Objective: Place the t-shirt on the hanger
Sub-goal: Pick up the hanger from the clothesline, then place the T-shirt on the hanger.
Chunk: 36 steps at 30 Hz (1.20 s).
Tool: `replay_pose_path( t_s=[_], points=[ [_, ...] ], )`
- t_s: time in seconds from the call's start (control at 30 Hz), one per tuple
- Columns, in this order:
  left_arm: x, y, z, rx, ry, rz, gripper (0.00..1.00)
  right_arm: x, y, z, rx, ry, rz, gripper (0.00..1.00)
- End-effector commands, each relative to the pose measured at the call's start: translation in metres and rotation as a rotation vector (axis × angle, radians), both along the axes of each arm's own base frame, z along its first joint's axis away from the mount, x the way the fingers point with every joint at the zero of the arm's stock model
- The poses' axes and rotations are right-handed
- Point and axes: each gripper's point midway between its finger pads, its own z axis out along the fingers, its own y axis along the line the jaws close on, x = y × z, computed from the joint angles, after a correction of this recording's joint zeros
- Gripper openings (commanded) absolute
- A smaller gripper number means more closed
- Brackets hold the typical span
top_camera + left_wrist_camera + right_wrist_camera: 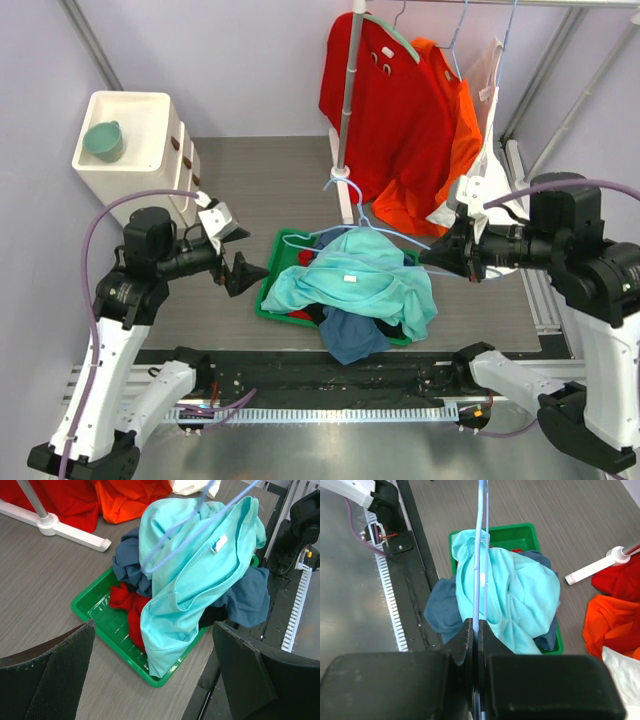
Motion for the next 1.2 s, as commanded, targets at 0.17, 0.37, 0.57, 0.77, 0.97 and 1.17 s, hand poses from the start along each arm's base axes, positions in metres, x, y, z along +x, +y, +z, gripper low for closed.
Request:
replay_pose_path(
  t_s=[0.17,0.37,0.57,0.77,0.97,1.17],
  points=[
    [0.002,0.0,-0.005,0.024,-0.009,-0.025,0.95,-0.049,-0.027,-0.032,-0.059,0.174,-0.128,0.01],
    [0.001,0.002,-0.015,0.039,0.025,-0.011,0.93,-0.047,-0.038,-0.043,-0.099,0.14,-0.18,0.01],
    [0.007,0.001,-0.023,0.052,0.045,-0.016,0.93,-0.044,-0.039,-0.057,-0.146,0.146,-0.151,0.01],
    [0.014,-0.003,-0.039,0.059,0.102,-0.023,0.9,-0.044,-0.033,-0.063,-0.166,0.164,-0.101,0.01],
    [0.026,-0.01,-0.068,0.074,0.184,-0.002,0.86,-0.052,-0.035,-0.061,-0.153,0.139,-0.089,0.01],
    [0.029,-0.023,-0.088,0.098,0.236,-0.024,0.84,-0.057,-0.037,-0.058,-0.136,0.118,-0.091,0.01]
  ],
)
